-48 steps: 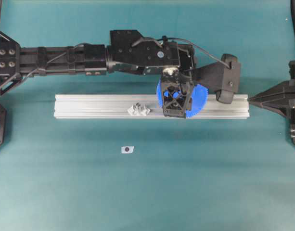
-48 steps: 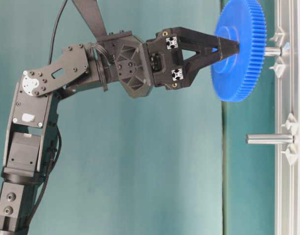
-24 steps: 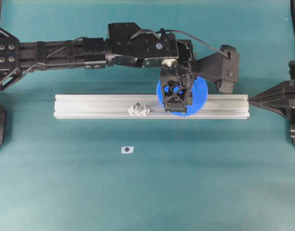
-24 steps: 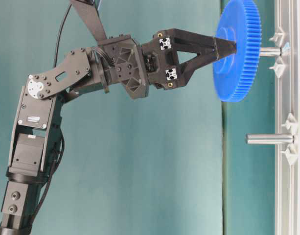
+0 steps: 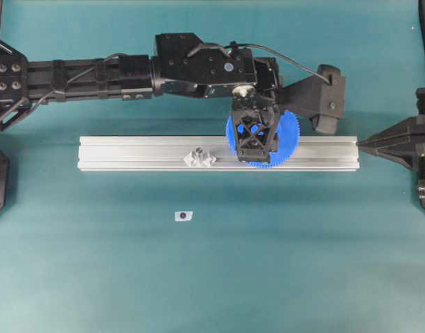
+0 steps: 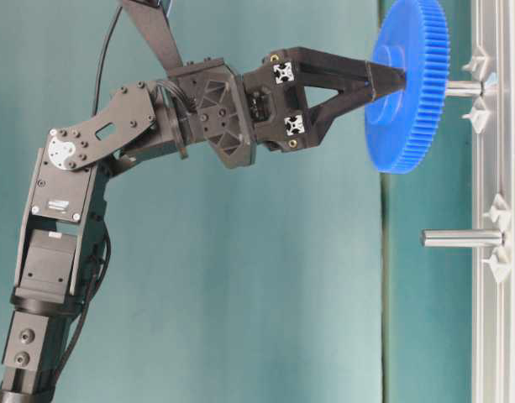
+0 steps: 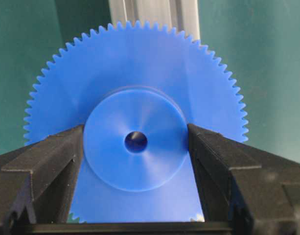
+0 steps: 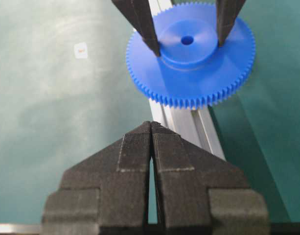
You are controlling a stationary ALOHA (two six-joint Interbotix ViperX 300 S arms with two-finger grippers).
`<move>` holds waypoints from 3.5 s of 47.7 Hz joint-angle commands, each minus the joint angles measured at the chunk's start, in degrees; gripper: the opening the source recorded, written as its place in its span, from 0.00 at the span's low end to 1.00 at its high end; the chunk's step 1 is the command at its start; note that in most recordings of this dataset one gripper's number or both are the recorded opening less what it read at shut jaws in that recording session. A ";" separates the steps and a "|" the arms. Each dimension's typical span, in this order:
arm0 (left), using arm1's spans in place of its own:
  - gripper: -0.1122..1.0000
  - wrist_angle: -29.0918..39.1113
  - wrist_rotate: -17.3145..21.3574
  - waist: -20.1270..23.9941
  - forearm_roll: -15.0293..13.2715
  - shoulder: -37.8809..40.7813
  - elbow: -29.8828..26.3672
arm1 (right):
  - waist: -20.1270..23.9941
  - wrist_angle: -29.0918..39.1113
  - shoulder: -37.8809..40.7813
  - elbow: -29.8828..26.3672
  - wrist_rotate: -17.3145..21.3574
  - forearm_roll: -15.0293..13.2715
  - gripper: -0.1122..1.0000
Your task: Find the location of the shaft and insert the large gear.
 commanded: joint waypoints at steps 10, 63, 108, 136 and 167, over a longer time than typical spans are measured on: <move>0.80 -0.79 -0.35 1.76 0.44 -1.49 -0.53 | -0.09 -0.26 0.35 -0.53 0.53 0.00 0.09; 0.85 0.35 -0.53 0.79 0.53 -4.57 -2.55 | -0.18 -0.26 0.26 -0.53 0.62 0.00 0.09; 0.85 0.53 -3.34 -0.18 0.44 -4.92 -2.55 | -0.09 -0.35 0.26 -0.53 0.53 0.00 0.09; 0.91 0.62 -3.52 -1.41 0.44 -6.33 -2.99 | -0.18 -0.35 0.26 -0.53 0.53 0.00 0.09; 0.91 0.62 -3.52 -1.93 0.44 -10.46 -2.90 | -0.18 -0.62 0.26 -0.53 0.53 -0.09 0.09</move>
